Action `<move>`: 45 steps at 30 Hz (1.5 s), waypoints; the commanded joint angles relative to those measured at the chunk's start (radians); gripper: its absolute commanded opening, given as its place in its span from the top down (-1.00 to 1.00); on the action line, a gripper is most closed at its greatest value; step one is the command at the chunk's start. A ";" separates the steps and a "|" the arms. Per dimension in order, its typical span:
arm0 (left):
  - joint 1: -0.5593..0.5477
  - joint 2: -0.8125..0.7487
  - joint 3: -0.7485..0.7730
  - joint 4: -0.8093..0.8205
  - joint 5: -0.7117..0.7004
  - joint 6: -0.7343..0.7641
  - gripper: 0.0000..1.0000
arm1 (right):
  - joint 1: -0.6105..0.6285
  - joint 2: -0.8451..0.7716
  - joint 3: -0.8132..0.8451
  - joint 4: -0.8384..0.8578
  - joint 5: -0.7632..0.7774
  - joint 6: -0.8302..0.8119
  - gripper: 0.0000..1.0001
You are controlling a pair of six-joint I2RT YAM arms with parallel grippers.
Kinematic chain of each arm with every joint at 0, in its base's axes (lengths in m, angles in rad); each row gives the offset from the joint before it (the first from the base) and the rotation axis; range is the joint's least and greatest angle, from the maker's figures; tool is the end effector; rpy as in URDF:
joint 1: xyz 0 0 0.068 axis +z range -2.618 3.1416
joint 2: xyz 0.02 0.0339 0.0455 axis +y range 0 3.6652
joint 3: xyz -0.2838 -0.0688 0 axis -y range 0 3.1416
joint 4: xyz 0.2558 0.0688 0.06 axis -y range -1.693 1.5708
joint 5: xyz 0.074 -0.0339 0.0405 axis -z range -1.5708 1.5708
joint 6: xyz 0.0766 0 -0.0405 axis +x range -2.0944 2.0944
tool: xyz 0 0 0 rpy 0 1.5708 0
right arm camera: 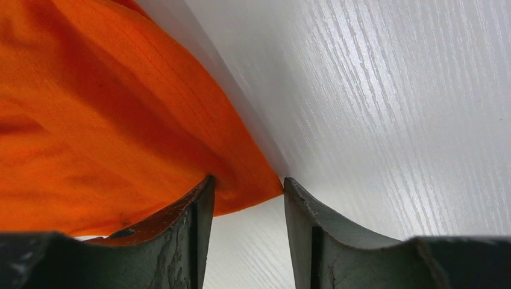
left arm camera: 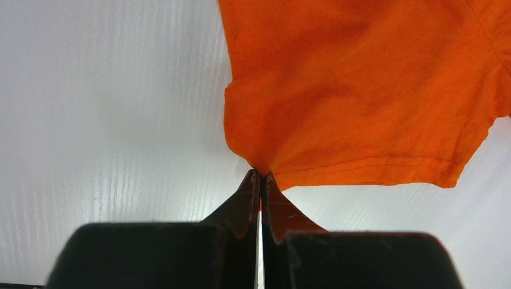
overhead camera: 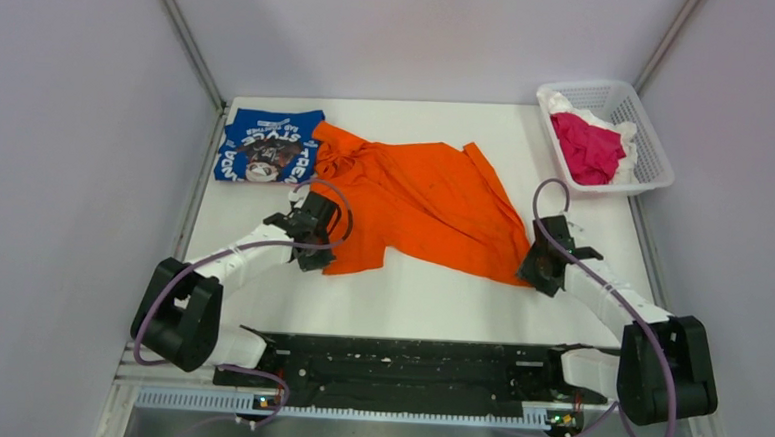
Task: Fold and stack the t-shirts
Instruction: Flatten out the tshirt
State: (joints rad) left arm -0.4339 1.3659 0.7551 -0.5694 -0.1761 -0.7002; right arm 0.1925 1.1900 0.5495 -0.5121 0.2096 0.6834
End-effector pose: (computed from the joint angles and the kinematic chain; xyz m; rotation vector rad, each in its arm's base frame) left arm 0.2444 -0.0984 0.1556 -0.4079 2.6875 -0.0864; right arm 0.2150 0.0257 0.1361 0.7082 2.5813 -0.0141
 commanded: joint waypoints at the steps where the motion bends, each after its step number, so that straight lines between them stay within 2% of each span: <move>1: -0.002 -0.022 -0.011 0.030 -0.028 0.007 1.00 | 0.017 0.040 -0.005 0.024 0.006 0.021 0.11; 5: -0.003 -0.025 -0.014 0.032 -0.032 0.007 1.00 | 0.019 0.055 -0.009 0.044 0.002 0.024 0.34; 9: -0.003 -0.037 -0.008 0.014 -0.063 0.002 1.00 | 0.034 0.061 -0.013 0.084 -0.005 0.035 1.00; 16: -0.003 -0.133 0.025 -0.022 -0.113 -0.010 1.00 | 0.043 -0.027 0.053 0.133 0.033 0.046 1.00; 25: -0.002 -0.317 0.339 -0.136 -0.304 0.002 1.00 | 0.044 -0.214 0.363 0.114 0.098 -0.024 1.00; 29: -0.003 -0.437 0.432 -0.093 -0.371 0.085 1.00 | 0.043 -0.290 0.488 0.088 0.131 -0.084 1.00; 33: -0.003 -0.509 0.574 0.012 -0.305 0.202 1.00 | 0.042 -0.337 0.622 0.089 0.103 -0.149 1.00; 39: -0.003 -0.466 0.916 -0.074 -0.234 0.332 1.00 | 0.043 -0.391 0.866 0.031 0.057 -0.238 1.00; 42: -0.002 -0.447 1.077 -0.124 -0.148 0.378 1.00 | 0.044 -0.422 0.987 -0.014 0.037 -0.280 1.00; 45: -0.002 -0.437 1.221 -0.174 -0.030 0.410 1.00 | 0.043 -0.449 1.099 -0.055 -0.045 -0.304 1.00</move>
State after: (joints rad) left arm -0.4351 0.9253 1.8164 -0.6937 -0.3477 -0.3840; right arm 0.2276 0.7921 1.5047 -0.5220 0.2386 0.4530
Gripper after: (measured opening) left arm 0.011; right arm 0.009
